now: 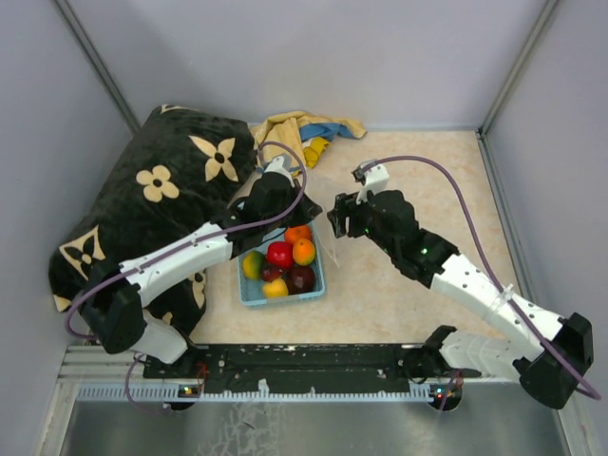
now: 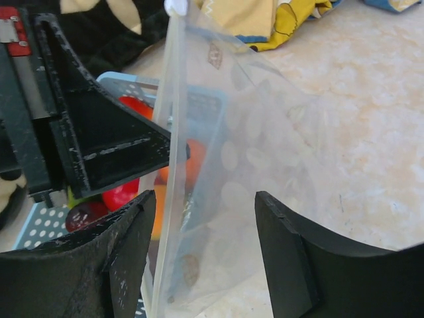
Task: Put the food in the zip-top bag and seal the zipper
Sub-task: Open the zipper of the food storage bag.
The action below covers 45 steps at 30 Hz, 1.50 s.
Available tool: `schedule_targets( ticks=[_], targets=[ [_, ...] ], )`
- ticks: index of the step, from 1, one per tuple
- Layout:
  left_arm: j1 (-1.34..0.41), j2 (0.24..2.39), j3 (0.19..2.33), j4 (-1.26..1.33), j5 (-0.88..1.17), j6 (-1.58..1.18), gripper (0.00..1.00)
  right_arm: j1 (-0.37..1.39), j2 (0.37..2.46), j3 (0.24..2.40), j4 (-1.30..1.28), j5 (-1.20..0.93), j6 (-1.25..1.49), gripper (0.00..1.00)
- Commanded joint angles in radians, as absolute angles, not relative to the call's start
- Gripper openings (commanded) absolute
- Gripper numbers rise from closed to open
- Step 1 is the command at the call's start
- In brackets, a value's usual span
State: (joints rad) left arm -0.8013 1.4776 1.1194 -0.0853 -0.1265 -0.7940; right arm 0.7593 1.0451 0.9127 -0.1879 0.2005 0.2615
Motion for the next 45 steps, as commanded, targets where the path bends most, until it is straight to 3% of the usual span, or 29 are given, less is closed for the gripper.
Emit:
schedule_targets(
  ticks=[1,10,18,26,32,39,45],
  targets=[
    [-0.811,1.484,1.166,-0.055,-0.161,-0.794,0.00,0.767,1.069,0.962,-0.169,0.265,0.234,0.63],
    [-0.824,1.495,1.184,-0.054,-0.155,-0.789,0.00,0.779,1.119,0.953,-0.152,0.240,0.220,0.67],
    [-0.833,1.474,1.165,-0.053,-0.144,-0.795,0.00,0.778,1.151,0.931,-0.146,0.468,0.151,0.58],
    [-0.837,1.470,1.148,-0.058,-0.128,-0.789,0.00,0.778,1.180,0.934,-0.076,0.437,0.114,0.48],
    [-0.839,1.460,1.147,-0.091,-0.126,-0.774,0.00,0.779,1.200,0.940,-0.067,0.506,0.053,0.37],
    [-0.839,1.433,1.133,-0.155,-0.167,-0.753,0.00,0.777,1.155,0.928,-0.050,0.588,-0.082,0.03],
    [-0.839,1.406,1.106,-0.197,-0.226,-0.725,0.00,0.776,1.142,0.911,-0.034,0.665,-0.138,0.00]
  ],
)
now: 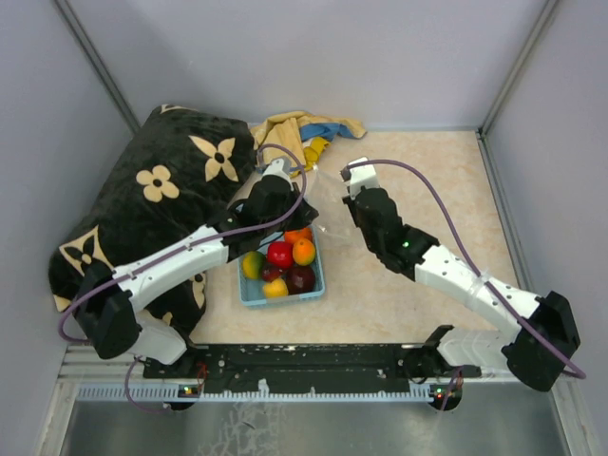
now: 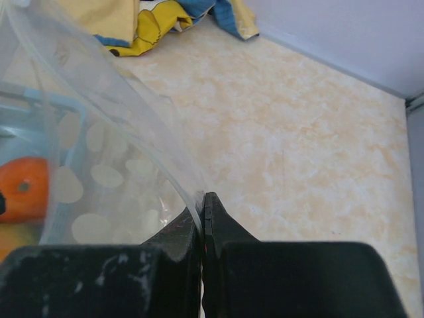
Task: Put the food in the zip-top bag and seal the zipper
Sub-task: Open the zipper of the food storage bag.
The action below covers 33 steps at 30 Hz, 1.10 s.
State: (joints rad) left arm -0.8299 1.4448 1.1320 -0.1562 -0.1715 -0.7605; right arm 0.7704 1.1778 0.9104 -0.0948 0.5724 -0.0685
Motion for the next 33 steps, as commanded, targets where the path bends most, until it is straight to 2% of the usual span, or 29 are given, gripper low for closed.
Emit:
schedule_targets(
  ticks=[1,12,22,23,28,33],
  targets=[
    [-0.838,1.401,1.101,-0.199,-0.231,-0.717,0.00,0.775,1.144,0.908,-0.030,0.680,-0.145,0.00],
    [-0.837,1.371,1.104,-0.309,-0.344,-0.637,0.00,0.753,1.144,0.899,0.009,0.764,-0.222,0.00],
    [-0.833,1.345,1.084,-0.263,-0.290,-0.641,0.02,0.752,1.119,0.900,-0.029,0.689,-0.206,0.00],
    [-0.832,1.345,1.086,-0.262,-0.282,-0.641,0.06,0.752,1.116,0.897,-0.029,0.682,-0.202,0.00],
    [-0.828,1.329,1.087,-0.231,-0.229,-0.647,0.39,0.752,1.113,0.908,-0.056,0.630,-0.212,0.00],
    [-0.806,1.274,1.062,-0.209,-0.206,-0.643,0.70,0.752,1.110,0.923,-0.072,0.671,-0.294,0.00]
  ],
)
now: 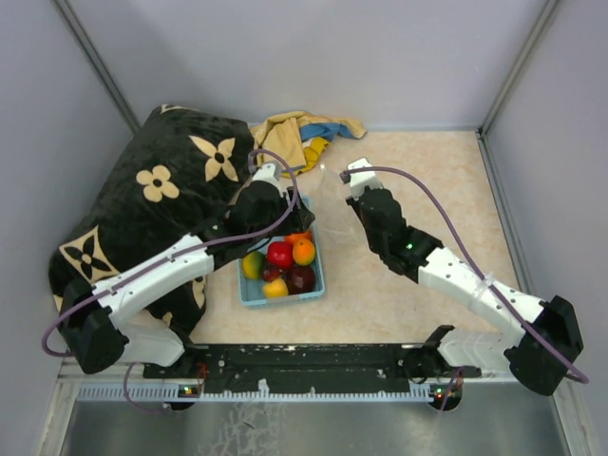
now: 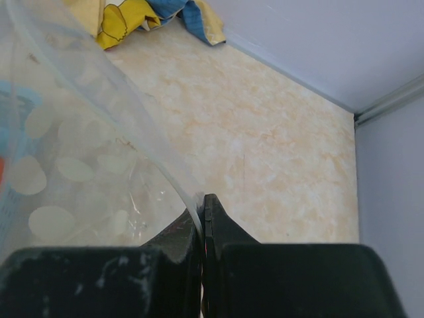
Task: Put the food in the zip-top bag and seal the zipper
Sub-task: Open the zipper of the food storage bag, then pick up the fake fruit from the bin.
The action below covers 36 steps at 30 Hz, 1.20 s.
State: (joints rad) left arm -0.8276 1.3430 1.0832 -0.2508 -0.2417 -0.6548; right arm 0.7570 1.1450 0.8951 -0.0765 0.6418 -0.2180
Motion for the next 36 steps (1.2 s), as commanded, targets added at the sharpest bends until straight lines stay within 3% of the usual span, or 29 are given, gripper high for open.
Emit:
schedule_targets(
  ticks=[1,6,14,23,36],
  targets=[
    [-0.795,1.254,1.056,-0.206,-0.195,-0.632,0.75,0.752,1.112,0.926,-0.075,0.683,-0.311,0.00],
    [-0.772,1.201,1.041,-0.271,-0.144,-0.565,0.91,0.752,1.113,0.930,-0.083,0.712,-0.370,0.00],
    [-0.771,1.189,0.954,-0.307,0.009,-0.492,0.96,0.753,1.128,0.913,-0.072,0.710,-0.396,0.00],
    [-0.773,1.348,1.009,-0.359,0.056,-0.445,0.94,0.752,1.157,0.903,-0.072,0.687,-0.360,0.00],
    [-0.778,1.554,1.135,-0.464,0.053,-0.381,0.79,0.752,1.156,0.884,-0.053,0.674,-0.327,0.00]
  ],
)
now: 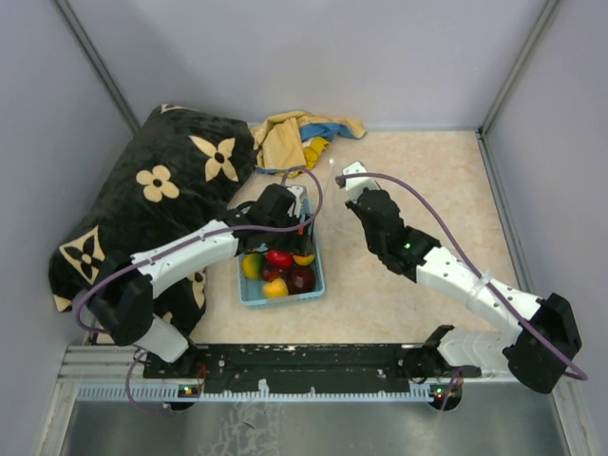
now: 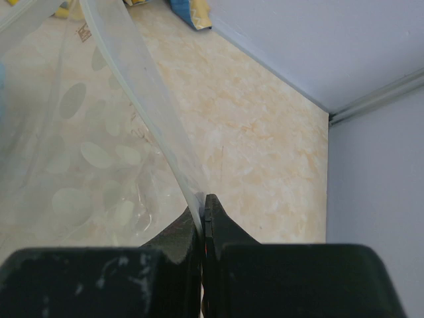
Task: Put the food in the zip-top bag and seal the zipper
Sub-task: Pick up the fake fruit from the bin.
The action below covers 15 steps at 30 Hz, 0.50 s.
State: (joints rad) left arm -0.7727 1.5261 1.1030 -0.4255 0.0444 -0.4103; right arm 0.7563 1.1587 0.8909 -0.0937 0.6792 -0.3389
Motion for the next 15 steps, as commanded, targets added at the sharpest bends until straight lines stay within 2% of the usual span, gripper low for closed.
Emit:
schedule_targets(
  ticks=[1,6,11,15],
  targets=[
    [-0.778,1.563,1.138,-0.466,0.056,-0.381,0.78,0.752,1.158,0.884,-0.056,0.674,-0.326,0.00],
    [-0.778,1.604,1.159,-0.505,0.049,-0.379,0.71,0.752,1.164,0.878,-0.056,0.674,-0.326,0.00],
    [-0.778,1.551,1.131,-0.465,0.037,-0.387,0.50,0.752,1.167,0.884,-0.055,0.655,-0.324,0.00],
    [-0.778,1.473,1.093,-0.424,0.005,-0.409,0.41,0.752,1.172,0.884,-0.055,0.641,-0.330,0.00]
  ],
)
